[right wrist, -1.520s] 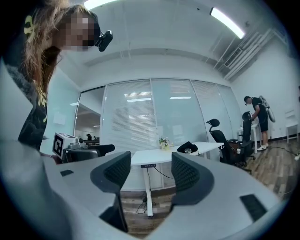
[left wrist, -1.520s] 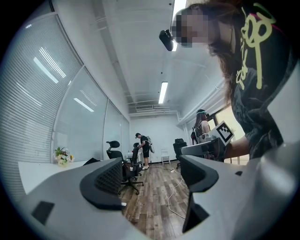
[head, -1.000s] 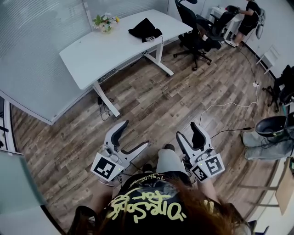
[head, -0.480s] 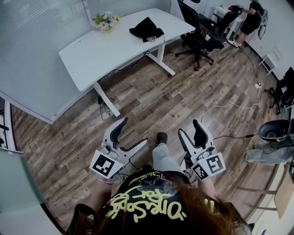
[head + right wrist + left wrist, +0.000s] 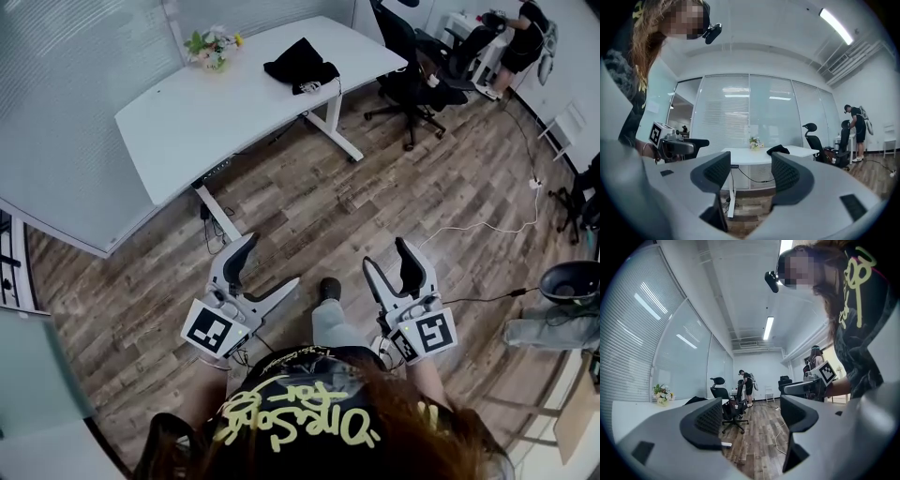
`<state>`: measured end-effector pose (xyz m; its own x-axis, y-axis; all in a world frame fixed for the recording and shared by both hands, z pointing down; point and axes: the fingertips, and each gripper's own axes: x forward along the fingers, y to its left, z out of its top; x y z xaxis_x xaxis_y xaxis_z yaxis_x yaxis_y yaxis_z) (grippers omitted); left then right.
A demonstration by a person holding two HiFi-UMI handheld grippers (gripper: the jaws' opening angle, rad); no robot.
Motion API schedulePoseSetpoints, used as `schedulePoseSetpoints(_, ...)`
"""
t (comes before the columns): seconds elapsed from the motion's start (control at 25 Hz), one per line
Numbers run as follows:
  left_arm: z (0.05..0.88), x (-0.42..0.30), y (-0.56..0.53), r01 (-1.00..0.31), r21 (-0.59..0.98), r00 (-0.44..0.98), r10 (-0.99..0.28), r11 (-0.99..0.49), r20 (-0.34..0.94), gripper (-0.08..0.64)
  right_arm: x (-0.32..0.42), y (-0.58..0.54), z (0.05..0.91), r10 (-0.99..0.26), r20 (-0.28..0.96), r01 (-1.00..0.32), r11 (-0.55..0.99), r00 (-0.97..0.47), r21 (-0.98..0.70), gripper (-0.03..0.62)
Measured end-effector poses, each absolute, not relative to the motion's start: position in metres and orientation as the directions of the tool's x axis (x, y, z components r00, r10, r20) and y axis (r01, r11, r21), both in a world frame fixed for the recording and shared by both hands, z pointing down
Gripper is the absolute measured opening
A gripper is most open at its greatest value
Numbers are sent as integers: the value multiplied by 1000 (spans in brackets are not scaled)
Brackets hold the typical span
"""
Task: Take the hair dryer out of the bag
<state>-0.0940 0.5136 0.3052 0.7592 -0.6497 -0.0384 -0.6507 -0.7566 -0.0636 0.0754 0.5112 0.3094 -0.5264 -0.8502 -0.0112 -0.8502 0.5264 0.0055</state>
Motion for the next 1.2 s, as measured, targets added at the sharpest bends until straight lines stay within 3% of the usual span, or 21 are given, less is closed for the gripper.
schedulePoseSetpoints(1.2,300,-35,268,-735,-61,678,-734,-676,-35,377,141,254,311,-806,-6,-806,592,-592,-27,256)
